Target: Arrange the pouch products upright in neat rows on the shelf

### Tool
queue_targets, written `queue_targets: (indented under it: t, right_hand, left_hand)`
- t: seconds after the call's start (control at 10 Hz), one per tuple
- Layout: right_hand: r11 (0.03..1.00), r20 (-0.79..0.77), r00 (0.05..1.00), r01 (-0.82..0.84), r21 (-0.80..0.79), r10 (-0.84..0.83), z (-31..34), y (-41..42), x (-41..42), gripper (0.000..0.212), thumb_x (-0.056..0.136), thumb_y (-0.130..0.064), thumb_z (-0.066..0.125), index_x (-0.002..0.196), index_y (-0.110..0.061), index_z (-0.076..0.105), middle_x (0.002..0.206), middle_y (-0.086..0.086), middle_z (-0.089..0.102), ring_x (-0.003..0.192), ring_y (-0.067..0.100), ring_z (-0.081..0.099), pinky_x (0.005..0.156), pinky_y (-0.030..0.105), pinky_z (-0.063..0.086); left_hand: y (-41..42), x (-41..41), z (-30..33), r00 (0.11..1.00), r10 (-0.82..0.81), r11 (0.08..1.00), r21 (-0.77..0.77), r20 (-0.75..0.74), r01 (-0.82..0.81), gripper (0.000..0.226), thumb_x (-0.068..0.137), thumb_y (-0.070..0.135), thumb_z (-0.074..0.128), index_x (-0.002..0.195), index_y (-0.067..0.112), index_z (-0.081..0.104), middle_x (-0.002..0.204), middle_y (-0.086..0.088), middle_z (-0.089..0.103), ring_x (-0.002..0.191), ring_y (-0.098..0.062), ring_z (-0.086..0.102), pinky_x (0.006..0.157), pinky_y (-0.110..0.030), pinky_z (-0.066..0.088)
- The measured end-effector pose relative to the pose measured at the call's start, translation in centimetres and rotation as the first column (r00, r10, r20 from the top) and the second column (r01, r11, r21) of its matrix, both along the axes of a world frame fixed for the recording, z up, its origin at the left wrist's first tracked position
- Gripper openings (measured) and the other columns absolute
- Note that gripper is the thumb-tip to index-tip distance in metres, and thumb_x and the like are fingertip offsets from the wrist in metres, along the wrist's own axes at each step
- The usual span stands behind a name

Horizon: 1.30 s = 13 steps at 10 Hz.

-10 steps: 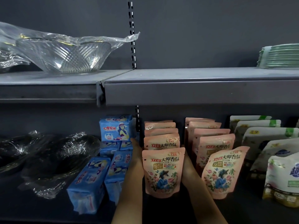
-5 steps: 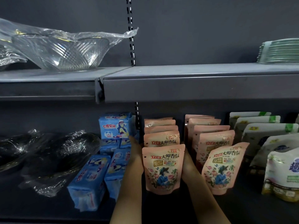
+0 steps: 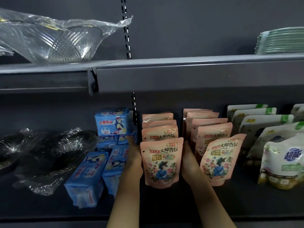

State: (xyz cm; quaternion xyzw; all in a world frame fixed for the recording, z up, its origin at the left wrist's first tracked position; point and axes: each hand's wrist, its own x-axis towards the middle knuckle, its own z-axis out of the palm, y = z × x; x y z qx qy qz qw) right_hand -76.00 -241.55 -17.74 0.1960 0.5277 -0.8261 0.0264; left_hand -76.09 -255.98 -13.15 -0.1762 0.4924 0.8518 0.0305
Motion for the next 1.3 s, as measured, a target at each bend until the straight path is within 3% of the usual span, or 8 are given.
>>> queue_targets:
  t: [0.2, 0.4, 0.6, 0.7, 0.8, 1.1, 1.2, 1.3]
  right_hand:
    - [0.992, 0.003, 0.994, -0.108, -0.067, 0.109, 0.4, -0.3, 0.5, 0.051, 0.096, -0.055, 0.027, 0.099, -0.018, 0.062, 0.105, 0.007, 0.066, 0.111, 0.034, 0.057, 0.107, 0.048, 0.037]
    - [0.987, -0.005, 0.994, -0.107, -0.118, 0.107, 1.1, -0.3, 0.5, 0.056, 0.098, -0.051, 0.025, 0.119, -0.01, 0.056, 0.109, 0.008, 0.061, 0.098, 0.031, 0.06, 0.085, 0.041, 0.044]
    - [0.978, -0.055, 0.992, -0.122, -0.168, 0.114, 0.8, -0.3, 0.3, 0.054, 0.098, -0.051, 0.024, 0.116, -0.011, 0.056, 0.1, 0.01, 0.066, 0.08, 0.026, 0.059, 0.073, 0.034, 0.045]
    - [0.985, -0.043, 0.994, -0.106, -0.137, 0.101, 0.6, -0.1, 0.1, 0.051, 0.098, -0.05, 0.025, 0.096, -0.014, 0.06, 0.076, 0.008, 0.071, 0.077, 0.025, 0.06, 0.068, 0.035, 0.046]
    - [0.991, -0.028, 0.996, -0.09, -0.102, 0.088, 0.5, 0.0, 0.1, 0.053, 0.097, -0.053, 0.028, 0.101, -0.011, 0.061, 0.059, 0.003, 0.072, 0.08, 0.026, 0.061, 0.074, 0.036, 0.045]
    - [0.999, -0.061, 0.998, 0.007, -0.047, -0.01, 2.5, -0.1, 1.0, 0.066, 0.086, -0.064, 0.042, 0.131, -0.017, 0.048, 0.117, 0.013, 0.064, 0.119, 0.034, 0.054, 0.11, 0.053, 0.033]
    - [1.0, -0.177, 0.984, 0.022, -0.009, -0.023, 3.9, 0.4, 1.4, 0.086, 0.068, -0.078, 0.05, 0.138, -0.027, 0.044, 0.136, 0.007, 0.055, 0.123, 0.026, 0.053, 0.108, 0.048, 0.035]
    - [0.996, -0.317, 0.947, -0.018, 0.087, 0.045, 6.4, 0.6, 2.7, 0.064, 0.093, -0.061, 0.025, 0.146, -0.027, 0.029, 0.151, -0.004, 0.035, 0.13, 0.007, 0.037, 0.102, 0.028, 0.029]
  left_hand:
    - [0.4, 0.0, -0.4, 0.999, 0.02, 1.0, 0.008, 0.047, -0.02, 0.073, 0.088, 0.065, 0.021, 0.13, 0.014, 0.051, 0.121, -0.019, 0.061, 0.109, -0.035, 0.059, 0.097, -0.045, 0.046]
    - [0.8, 0.4, -0.2, 0.999, -0.005, 1.0, 0.031, 0.04, 0.003, 0.071, 0.091, 0.061, 0.018, 0.131, 0.011, 0.048, 0.122, -0.02, 0.06, 0.112, -0.037, 0.056, 0.09, -0.04, 0.046]
    - [0.9, 0.0, -0.8, 0.998, 0.046, 0.998, 0.037, 0.039, -0.048, 0.076, 0.081, 0.072, 0.029, 0.13, 0.018, 0.049, 0.118, -0.017, 0.063, 0.106, -0.035, 0.06, 0.097, -0.05, 0.047]
    - [1.1, -0.1, -1.0, 0.997, 0.059, 0.996, 0.062, 0.05, -0.062, 0.076, 0.077, 0.075, 0.034, 0.126, 0.02, 0.051, 0.114, -0.015, 0.065, 0.102, -0.035, 0.063, 0.093, -0.052, 0.049]
    - [1.2, 0.6, -0.3, 0.998, 0.046, 0.998, 0.041, 0.046, -0.048, 0.068, 0.085, 0.068, 0.028, 0.12, 0.017, 0.055, 0.103, -0.015, 0.067, 0.096, -0.034, 0.063, 0.092, -0.047, 0.05]
    - [0.2, 0.7, 1.7, 0.997, -0.063, 0.994, 0.082, -0.041, 0.066, 0.076, 0.087, 0.068, 0.014, 0.123, 0.015, 0.054, 0.111, -0.013, 0.065, 0.108, -0.033, 0.058, 0.1, -0.044, 0.043]
    - [-0.4, 0.8, 3.5, 0.99, -0.074, 0.996, 0.04, -0.118, 0.079, 0.071, 0.089, 0.064, 0.016, 0.113, 0.014, 0.06, 0.097, -0.011, 0.067, 0.094, -0.026, 0.063, 0.087, -0.037, 0.049]
    - [-0.7, 1.7, 5.8, 0.979, -0.06, 0.995, -0.093, -0.195, 0.043, 0.043, 0.097, 0.045, 0.027, 0.085, 0.021, 0.06, 0.06, 0.002, 0.07, 0.055, -0.008, 0.066, 0.05, -0.016, 0.051]
